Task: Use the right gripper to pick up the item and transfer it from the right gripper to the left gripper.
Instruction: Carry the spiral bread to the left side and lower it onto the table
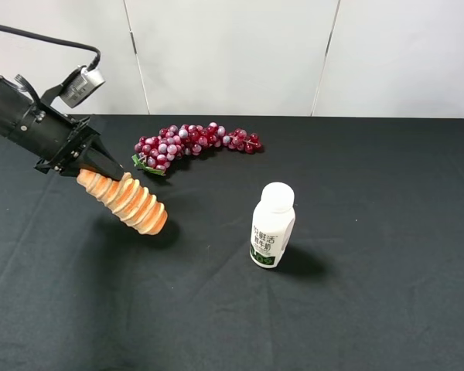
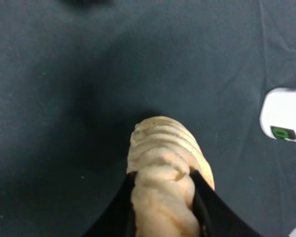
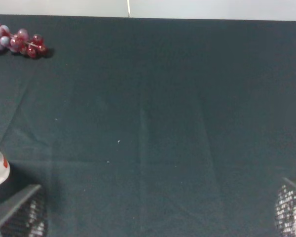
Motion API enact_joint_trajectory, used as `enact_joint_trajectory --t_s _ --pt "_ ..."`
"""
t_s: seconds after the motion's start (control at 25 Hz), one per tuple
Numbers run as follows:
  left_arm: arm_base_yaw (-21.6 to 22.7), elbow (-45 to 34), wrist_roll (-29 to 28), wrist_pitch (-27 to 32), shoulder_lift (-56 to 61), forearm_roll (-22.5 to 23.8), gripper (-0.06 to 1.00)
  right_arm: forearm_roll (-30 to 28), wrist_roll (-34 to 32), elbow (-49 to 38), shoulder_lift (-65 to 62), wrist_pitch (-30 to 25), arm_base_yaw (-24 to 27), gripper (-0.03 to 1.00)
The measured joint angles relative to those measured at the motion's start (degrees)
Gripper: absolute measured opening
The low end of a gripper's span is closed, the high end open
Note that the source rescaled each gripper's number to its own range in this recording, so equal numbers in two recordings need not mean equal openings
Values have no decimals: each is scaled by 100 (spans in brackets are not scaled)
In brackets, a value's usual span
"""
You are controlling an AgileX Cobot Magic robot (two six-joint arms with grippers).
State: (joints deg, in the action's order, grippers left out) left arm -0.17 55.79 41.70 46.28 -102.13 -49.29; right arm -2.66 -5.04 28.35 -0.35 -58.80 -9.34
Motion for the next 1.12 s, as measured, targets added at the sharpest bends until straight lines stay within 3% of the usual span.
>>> enact_joint_trajectory --t_s 0.2,0.4,0.48,0.64,0.68,0.84,1.12 --pt "0 0 -17 -221 0 87 0 0 0 0 0 0 0 100" --pt "0 0 -489 -367 -5 498 0 0 0 0 0 0 0 100" --pt "0 0 -629 -374 -5 762 15 0 0 0 0 0 0 100" --pt "0 0 -1090 -484 -5 1018 79 0 0 0 0 0 0 100" --pt "0 0 -1135 -511 -5 1023 86 0 0 0 0 0 0 100" --pt "0 0 -1209 -524 -5 1032 98 0 0 0 0 0 0 100" --pt "0 145 -1239 -246 31 1157 100 0 0 0 0 0 0 100"
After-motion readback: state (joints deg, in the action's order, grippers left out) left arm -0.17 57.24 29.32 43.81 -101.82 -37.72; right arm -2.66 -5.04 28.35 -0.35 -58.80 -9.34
